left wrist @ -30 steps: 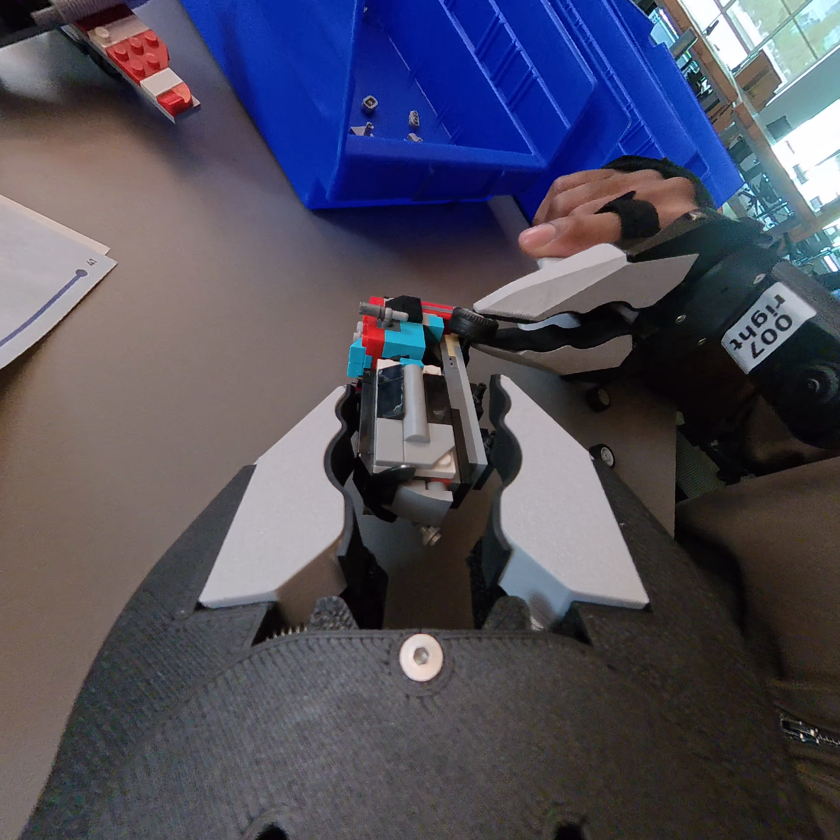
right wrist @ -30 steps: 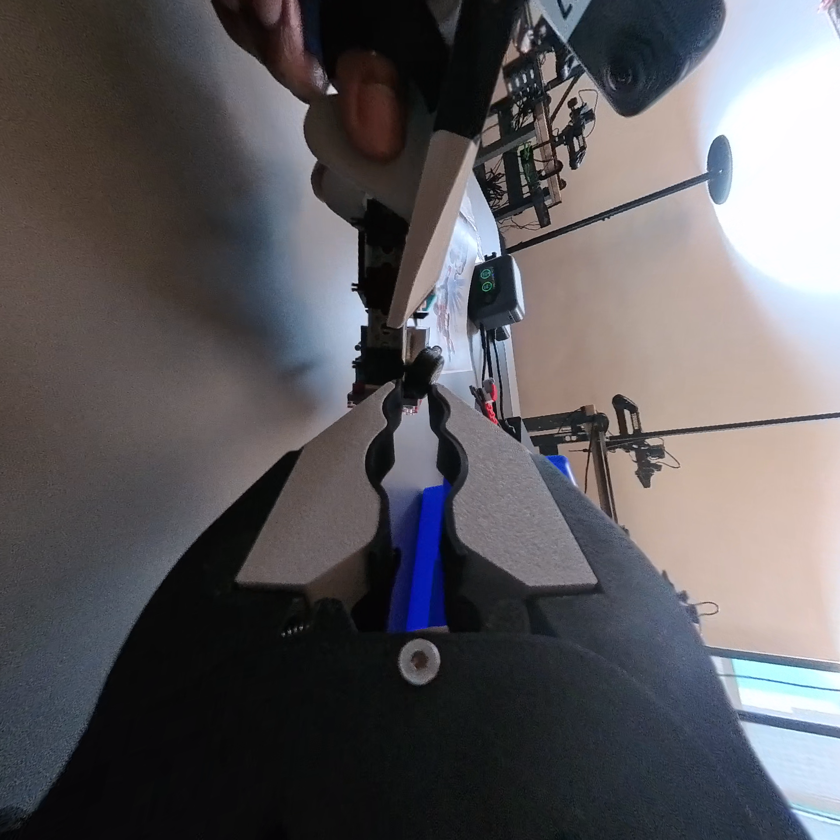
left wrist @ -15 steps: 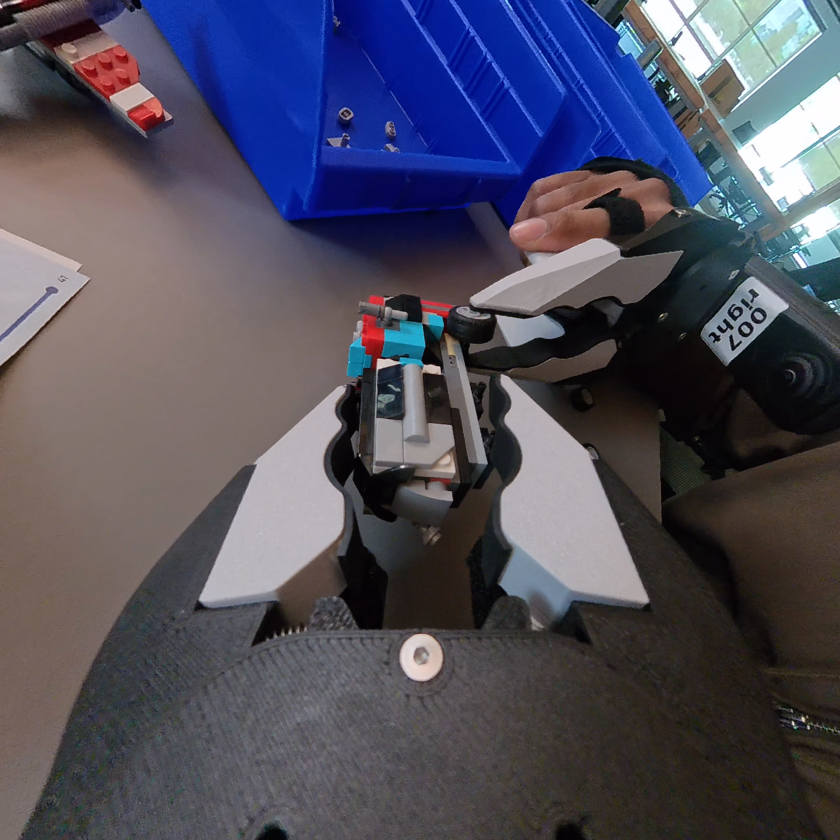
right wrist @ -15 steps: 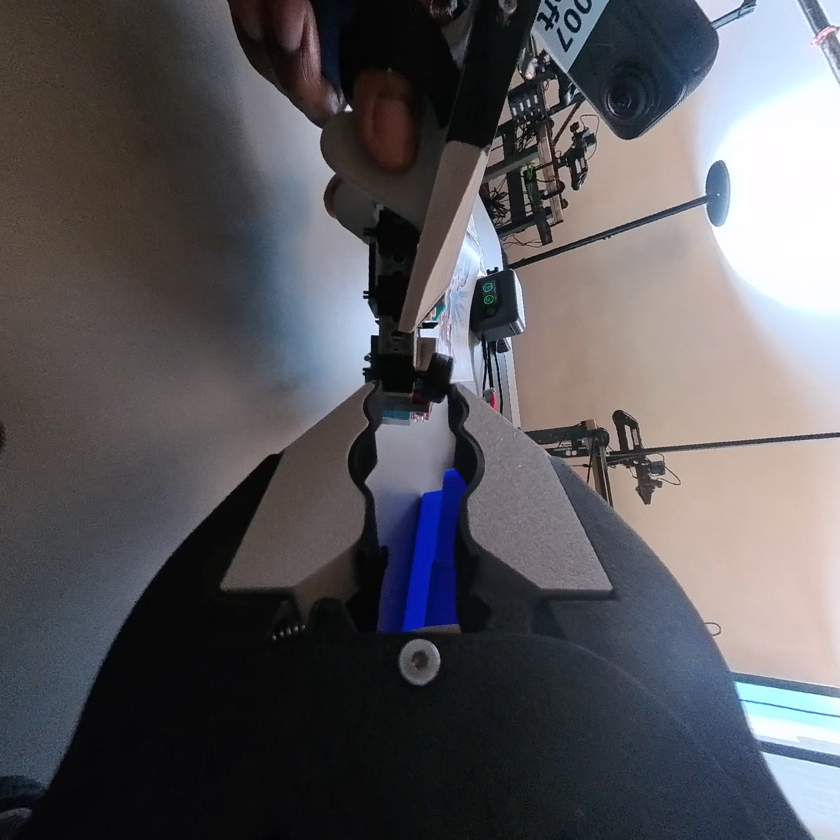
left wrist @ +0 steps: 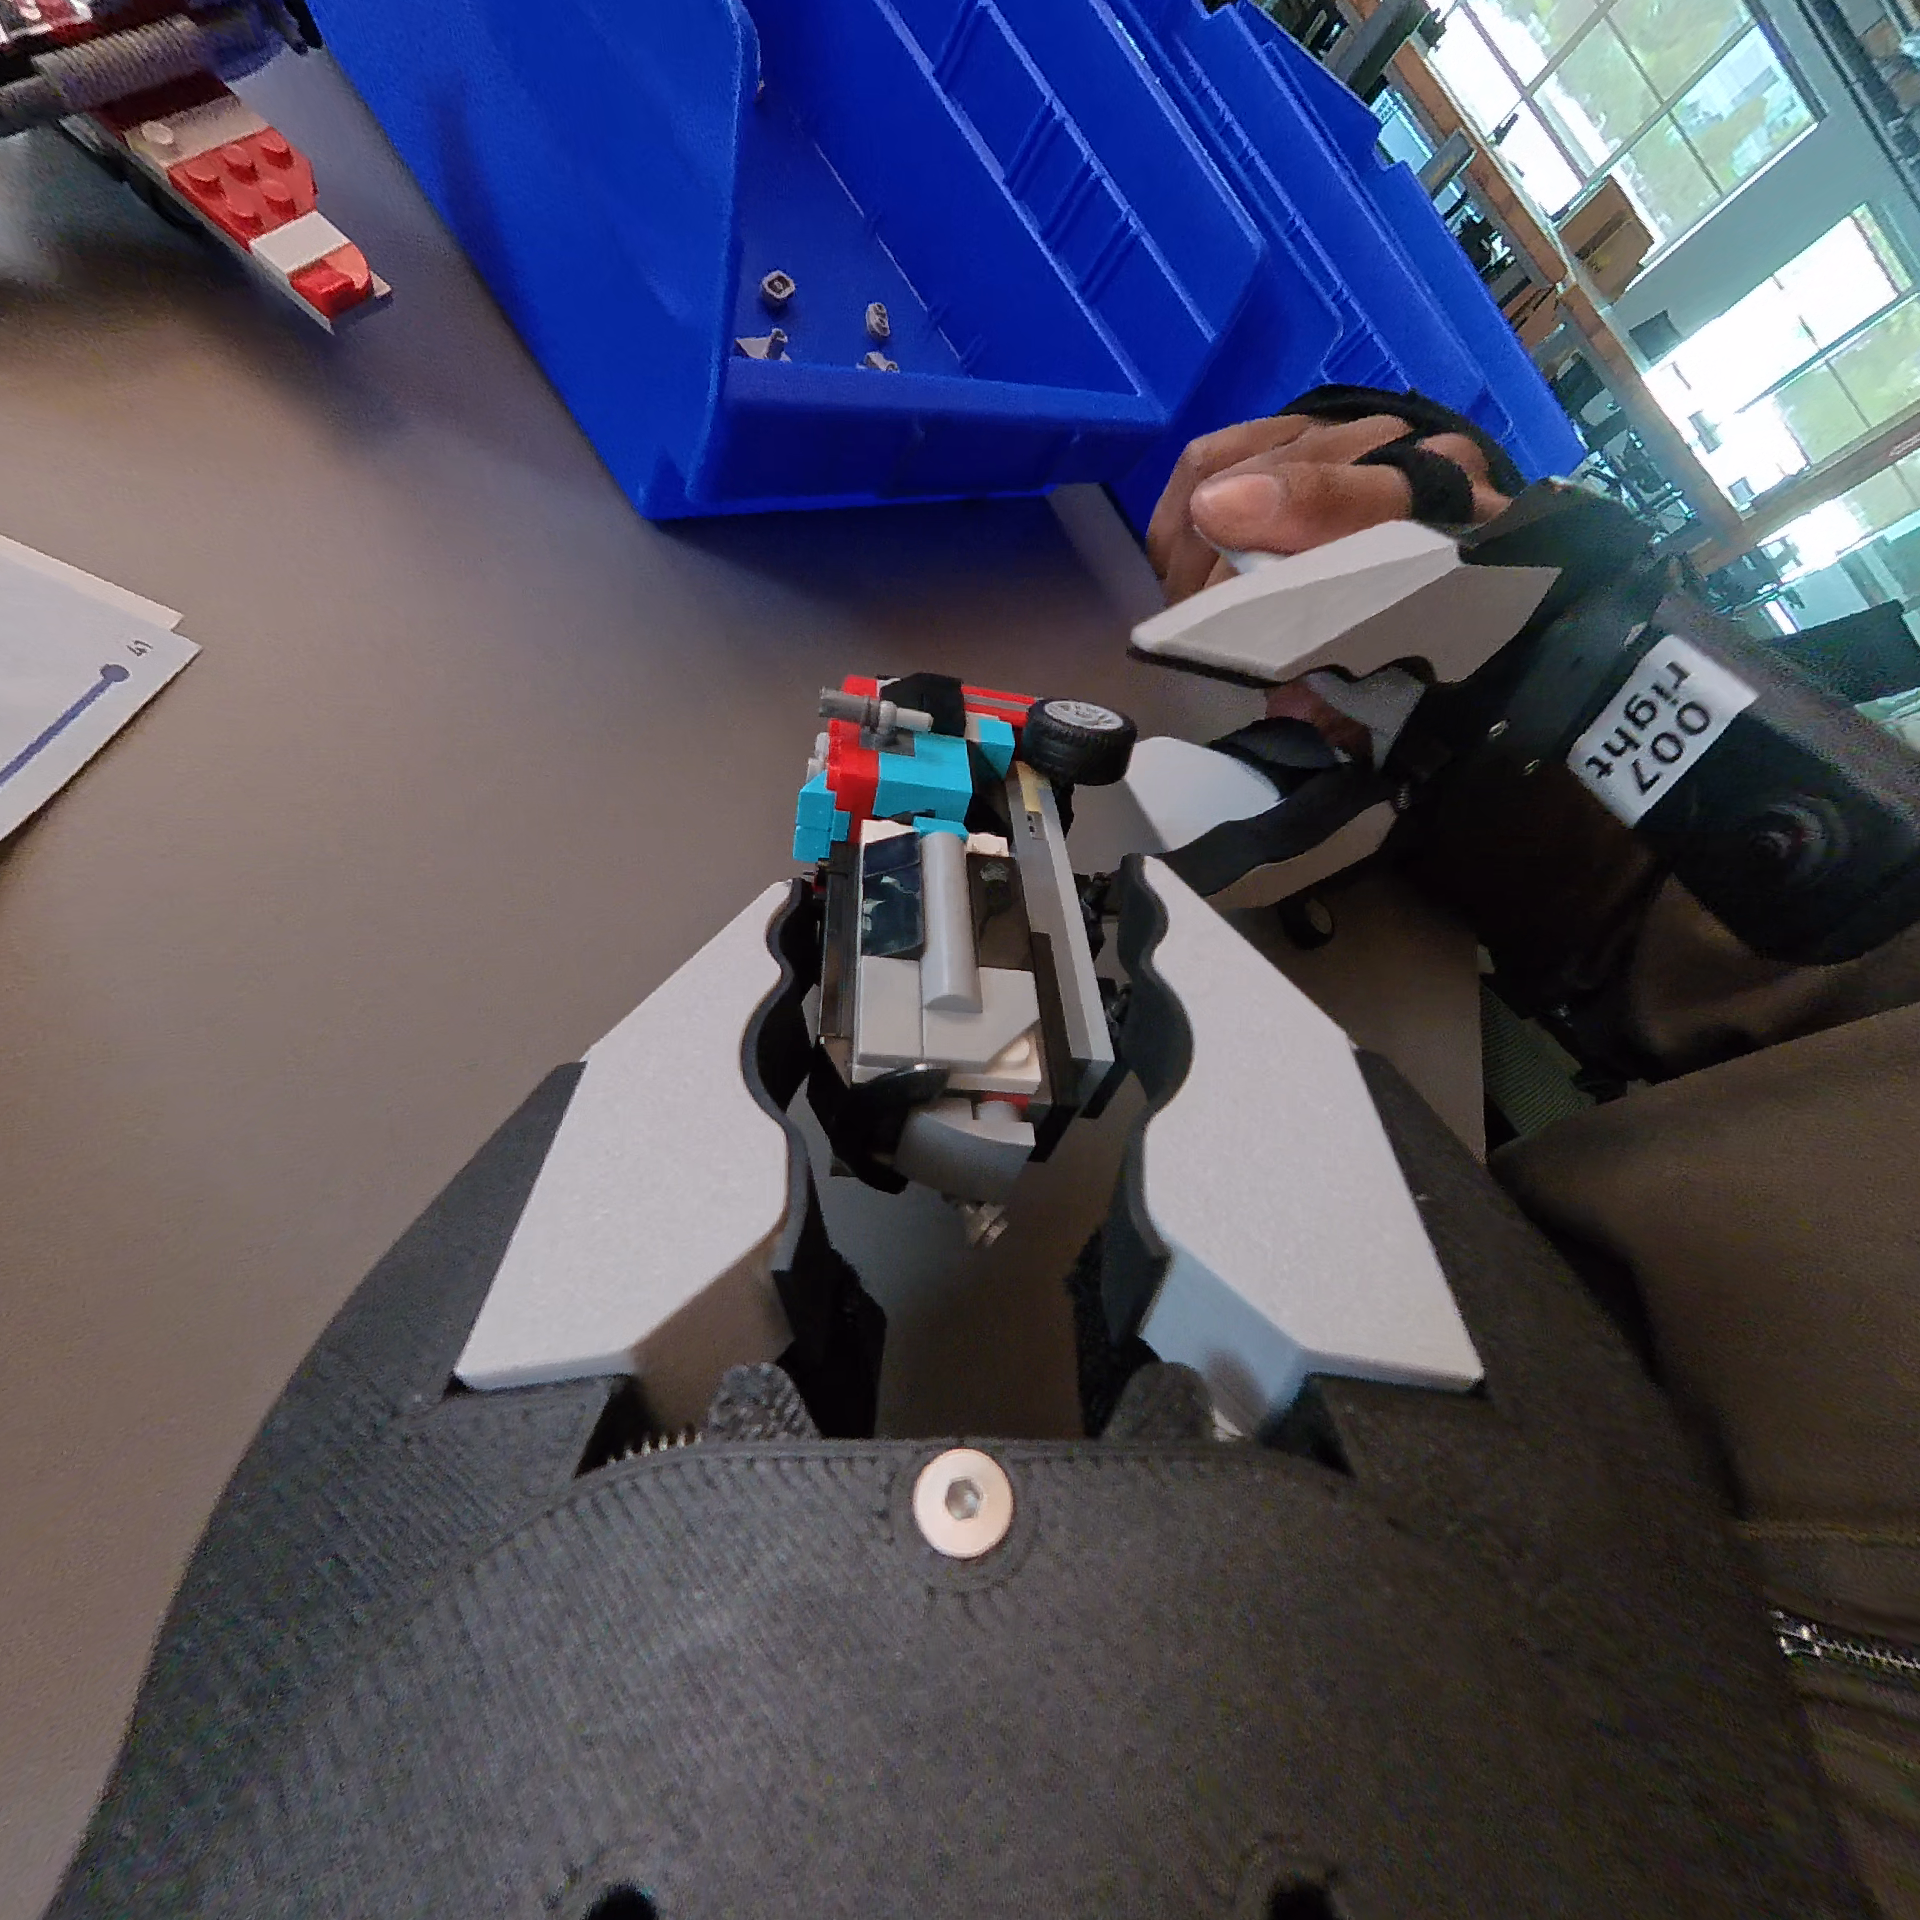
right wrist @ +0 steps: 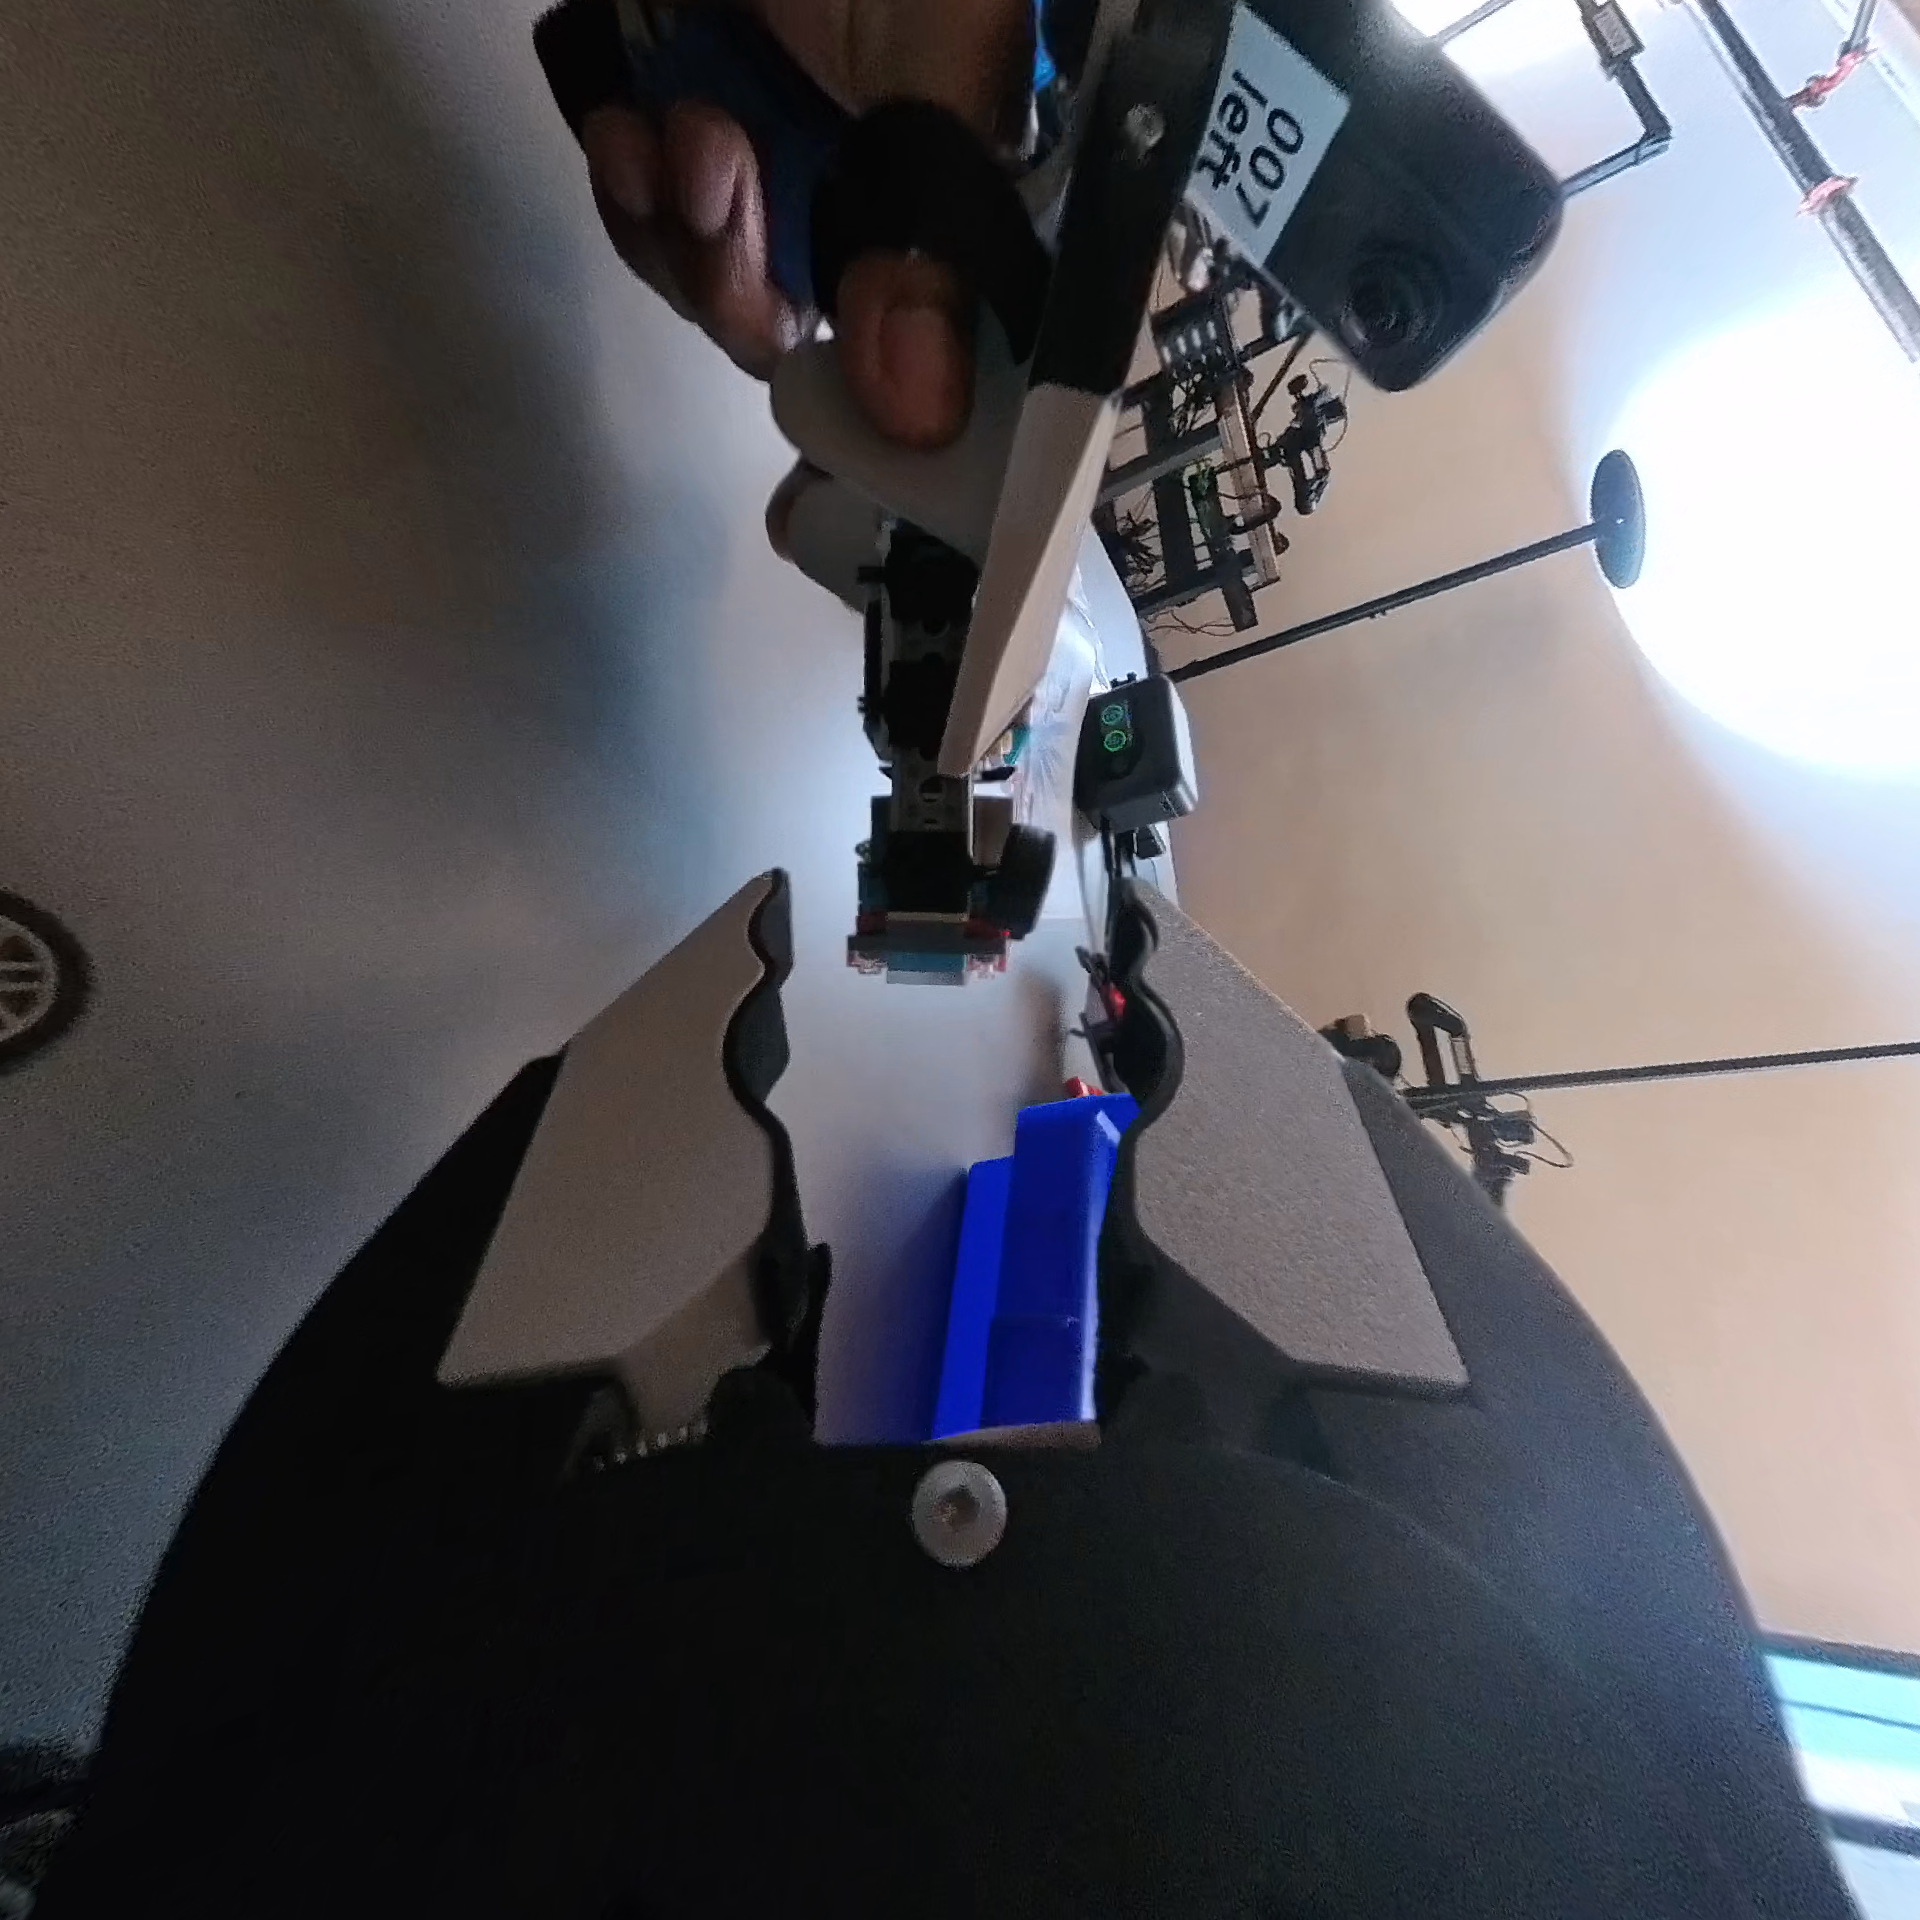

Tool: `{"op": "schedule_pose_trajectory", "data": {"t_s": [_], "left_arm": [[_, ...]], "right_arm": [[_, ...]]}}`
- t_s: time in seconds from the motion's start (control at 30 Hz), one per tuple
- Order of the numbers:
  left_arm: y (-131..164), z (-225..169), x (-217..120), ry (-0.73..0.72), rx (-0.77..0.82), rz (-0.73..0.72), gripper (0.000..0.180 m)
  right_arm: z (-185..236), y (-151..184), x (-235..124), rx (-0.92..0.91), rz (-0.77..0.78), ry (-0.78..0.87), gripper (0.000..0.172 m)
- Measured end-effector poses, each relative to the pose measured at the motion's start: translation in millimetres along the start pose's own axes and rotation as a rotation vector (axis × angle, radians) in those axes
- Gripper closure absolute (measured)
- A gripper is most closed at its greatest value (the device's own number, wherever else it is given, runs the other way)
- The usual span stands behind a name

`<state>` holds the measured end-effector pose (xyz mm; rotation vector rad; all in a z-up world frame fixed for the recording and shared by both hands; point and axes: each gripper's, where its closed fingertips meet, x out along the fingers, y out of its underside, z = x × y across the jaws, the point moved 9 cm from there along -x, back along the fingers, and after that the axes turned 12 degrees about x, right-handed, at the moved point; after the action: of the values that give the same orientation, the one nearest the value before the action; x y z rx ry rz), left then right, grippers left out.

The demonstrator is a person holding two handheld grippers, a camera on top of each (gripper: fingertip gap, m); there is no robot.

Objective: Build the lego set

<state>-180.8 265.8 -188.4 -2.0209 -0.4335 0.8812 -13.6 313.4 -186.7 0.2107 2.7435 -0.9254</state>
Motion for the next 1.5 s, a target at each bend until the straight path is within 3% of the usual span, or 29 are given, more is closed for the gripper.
{"op": "schedule_pose_trajectory", "data": {"t_s": [0.27, 1.03, 1.5], "left_arm": [[0.8, -2.1, 2.0, 0.014, 0.002, 0.009, 0.119], [4.9, -0.4, 4.8, 0.009, -0.020, 0.040, 0.119], [4.8, 1.5, 5.5, 0.043, -0.044, 0.009, 0.119]], "right_arm": [[7.8, -2.1, 8.8, -0.108, 0.026, 0.043, 0.111], [14.2, -0.5, 15.1, -0.161, 0.067, 0.043, 0.131], [9.8, -0.9, 11.8, -0.031, 0.010, 0.022, 0.130]]}}
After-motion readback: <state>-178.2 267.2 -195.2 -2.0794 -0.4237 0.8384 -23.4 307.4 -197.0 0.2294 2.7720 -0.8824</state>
